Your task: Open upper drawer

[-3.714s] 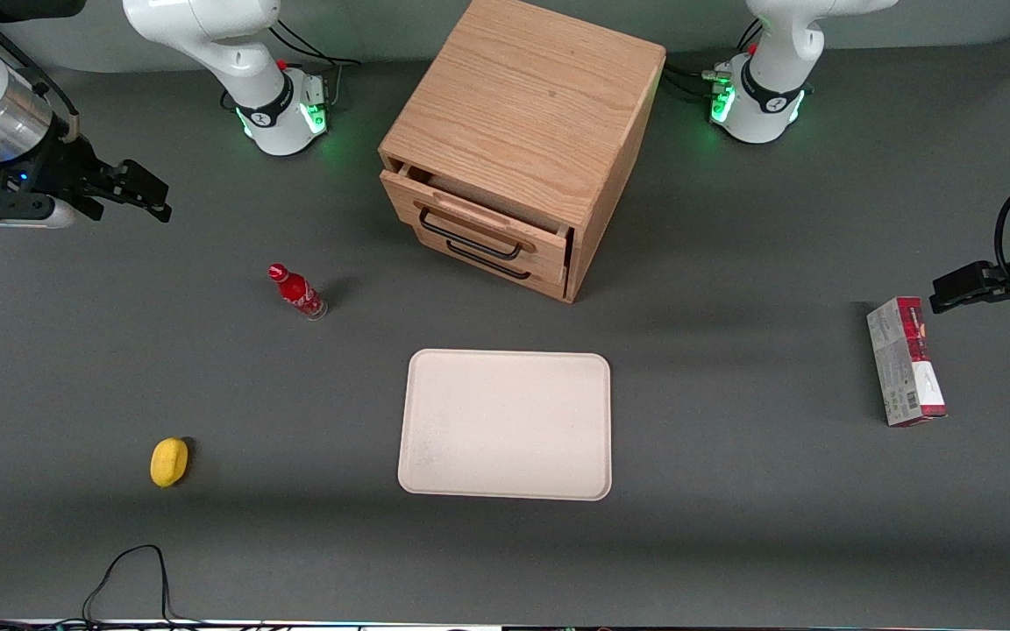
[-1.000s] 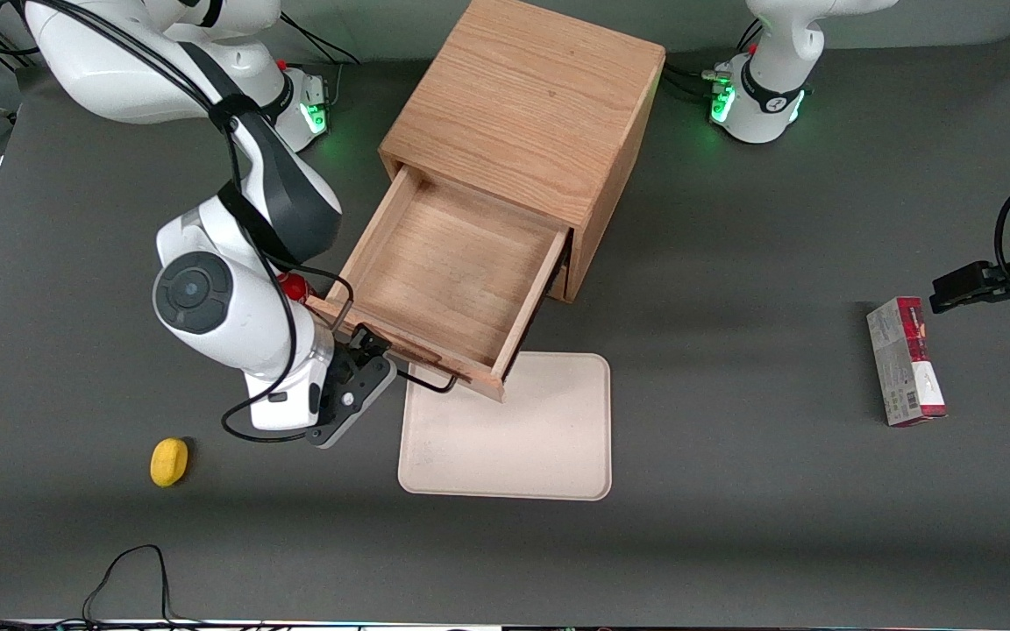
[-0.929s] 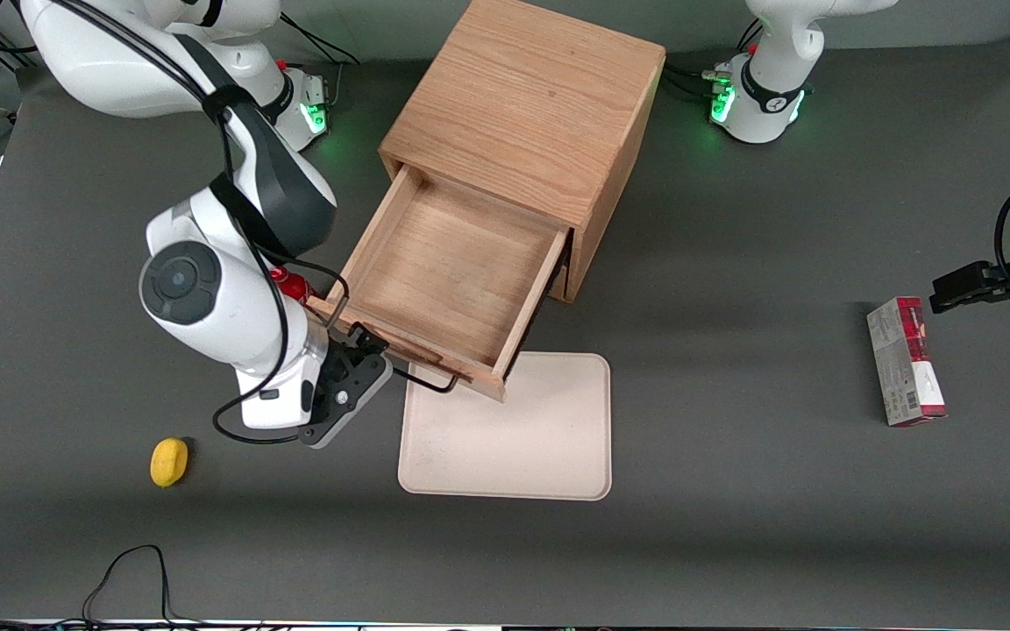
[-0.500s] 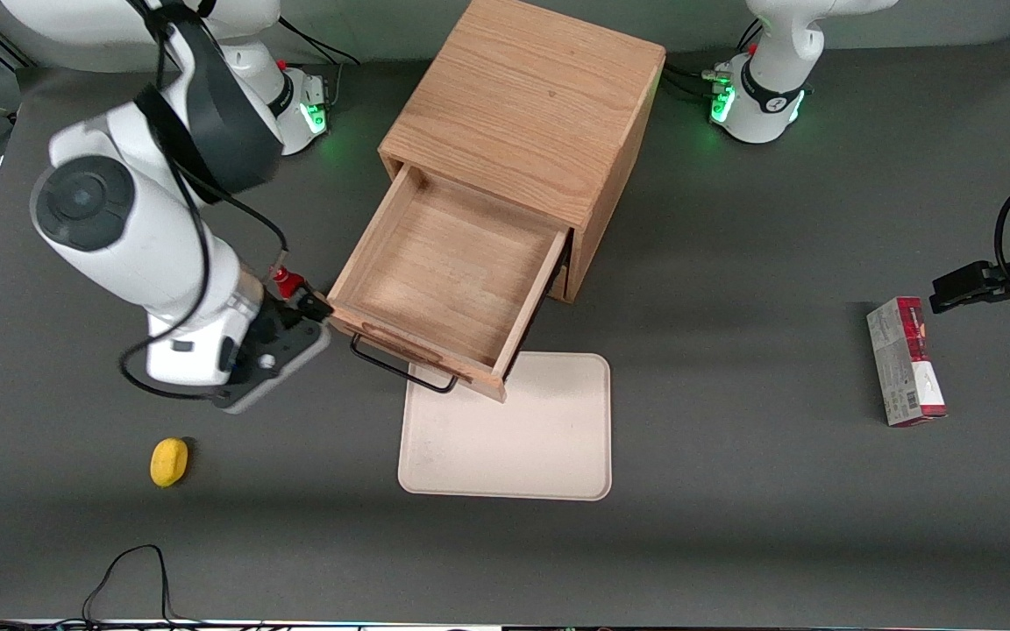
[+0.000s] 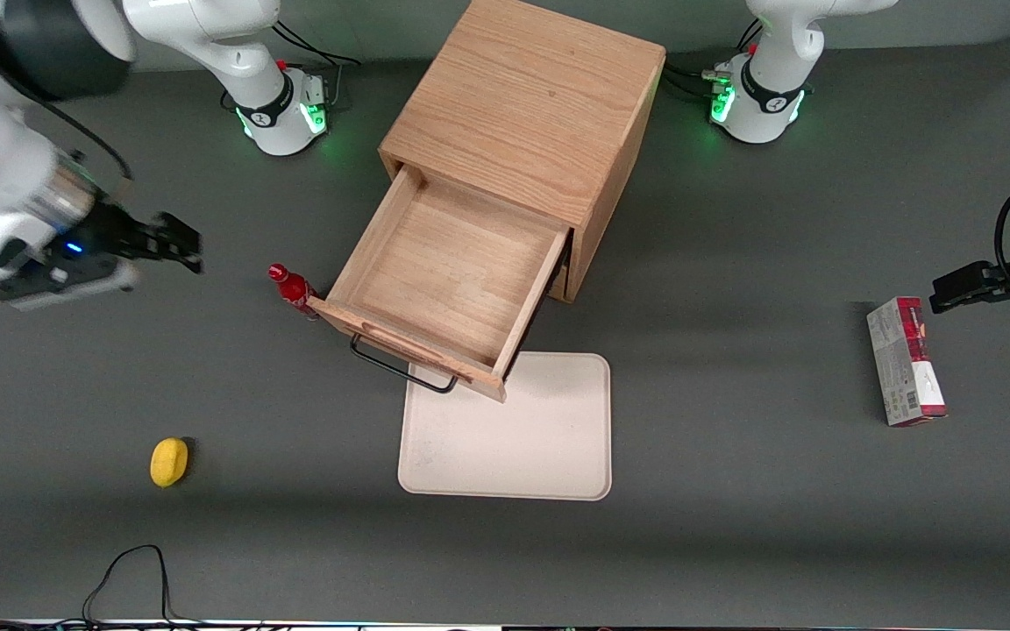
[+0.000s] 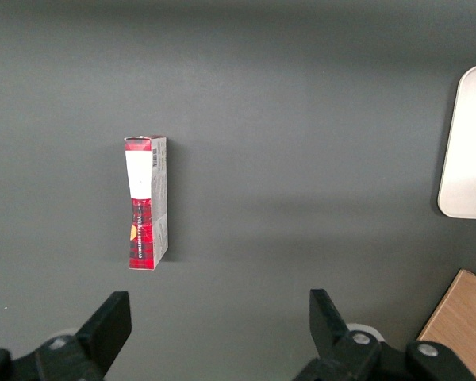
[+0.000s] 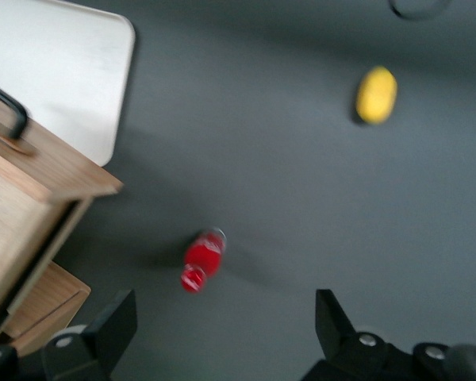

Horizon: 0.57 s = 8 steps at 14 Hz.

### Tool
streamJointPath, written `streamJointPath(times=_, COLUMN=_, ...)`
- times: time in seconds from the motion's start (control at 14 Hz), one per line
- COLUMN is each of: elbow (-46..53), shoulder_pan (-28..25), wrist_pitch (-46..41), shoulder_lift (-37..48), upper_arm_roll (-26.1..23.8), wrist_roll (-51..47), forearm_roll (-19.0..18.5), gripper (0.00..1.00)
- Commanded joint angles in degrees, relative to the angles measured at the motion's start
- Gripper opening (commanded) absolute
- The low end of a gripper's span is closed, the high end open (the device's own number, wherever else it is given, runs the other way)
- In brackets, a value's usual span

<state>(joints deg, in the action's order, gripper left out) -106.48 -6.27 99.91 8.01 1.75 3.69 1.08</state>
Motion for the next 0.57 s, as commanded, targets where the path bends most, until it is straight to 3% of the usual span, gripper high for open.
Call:
streamJointPath(times=0.0, elbow=-6.55, shoulder_pan=-0.59, wrist_pitch=-1.54, shoulder_lift=7.54, upper_arm_roll=1.32, wrist_roll=-1.76, forearm_roll=0.95, gripper=1.00)
streamJointPath(times=0.5, elbow=-1.55, shoulder_pan=-0.41, wrist_pitch=-4.02, shoulder_lift=4.91, upper_arm_roll=1.68, wrist_roll=-4.92, forearm_roll=-0.46, gripper=1.00)
